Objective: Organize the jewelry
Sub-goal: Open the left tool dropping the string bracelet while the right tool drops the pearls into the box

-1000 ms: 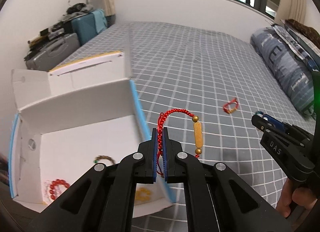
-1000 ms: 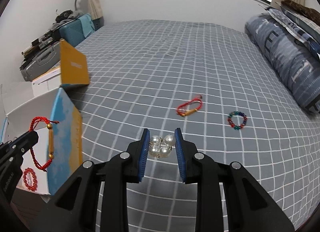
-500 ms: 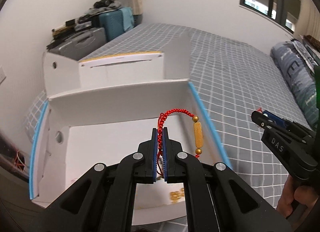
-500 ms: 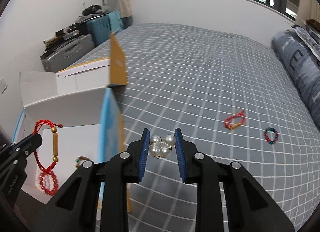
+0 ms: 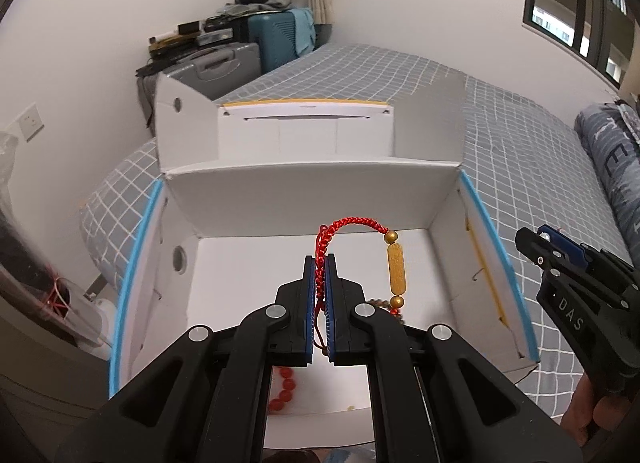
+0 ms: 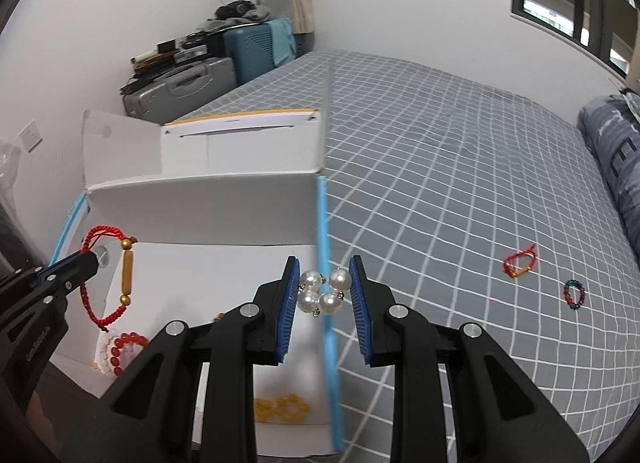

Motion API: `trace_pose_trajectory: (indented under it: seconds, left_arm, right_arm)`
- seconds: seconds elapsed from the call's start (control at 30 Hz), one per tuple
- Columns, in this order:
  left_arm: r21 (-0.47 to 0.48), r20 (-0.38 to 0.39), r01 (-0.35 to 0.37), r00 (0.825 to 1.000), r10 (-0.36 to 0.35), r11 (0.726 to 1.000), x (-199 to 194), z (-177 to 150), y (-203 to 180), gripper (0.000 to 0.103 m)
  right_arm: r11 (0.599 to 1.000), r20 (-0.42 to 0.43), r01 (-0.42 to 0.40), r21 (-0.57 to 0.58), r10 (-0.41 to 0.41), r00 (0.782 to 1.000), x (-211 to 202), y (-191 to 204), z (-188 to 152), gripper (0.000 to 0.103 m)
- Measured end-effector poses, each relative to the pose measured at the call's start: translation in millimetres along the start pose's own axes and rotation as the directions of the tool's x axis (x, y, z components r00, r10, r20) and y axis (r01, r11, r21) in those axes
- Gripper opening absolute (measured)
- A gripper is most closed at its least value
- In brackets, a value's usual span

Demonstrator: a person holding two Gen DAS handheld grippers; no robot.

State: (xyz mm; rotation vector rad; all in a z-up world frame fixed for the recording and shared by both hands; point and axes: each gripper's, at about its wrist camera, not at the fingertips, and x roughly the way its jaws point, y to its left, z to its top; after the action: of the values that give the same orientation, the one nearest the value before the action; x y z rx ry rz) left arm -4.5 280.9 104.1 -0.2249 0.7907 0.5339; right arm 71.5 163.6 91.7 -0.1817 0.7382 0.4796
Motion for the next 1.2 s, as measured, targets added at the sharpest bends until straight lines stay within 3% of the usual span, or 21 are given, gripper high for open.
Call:
trace_pose_trajectory:
  seconds: [0.37, 0.87, 1.2]
  left_arm:
    - [-0.024, -0.026, -0.036, 0.999, 0.035, 0.999, 8.2, -6.7, 23.3, 0.004]
    - [-0.066, -0.197, -0.038, 0.98, 0.024, 0.997, 59.7, -16.8, 52.4, 0.004]
    - [-0.04, -0.229, -0.056, 0.972, 0.045, 0.998, 68.8, -19.9, 50.9, 0.006]
  right_arm:
    - [0.997, -0.021, -0.036, -0.064, 0.035, 0.999, 17.0, 35.5, -6.0, 0.025]
    - [0.997, -0.219, -0.032, -0.066, 0.017, 0.976, 64.2, 44.5, -23.8, 0.025]
    - [0.995, -0.271, -0.029, -0.097, 0.001, 0.962, 77.0, 56.8, -34.5, 0.025]
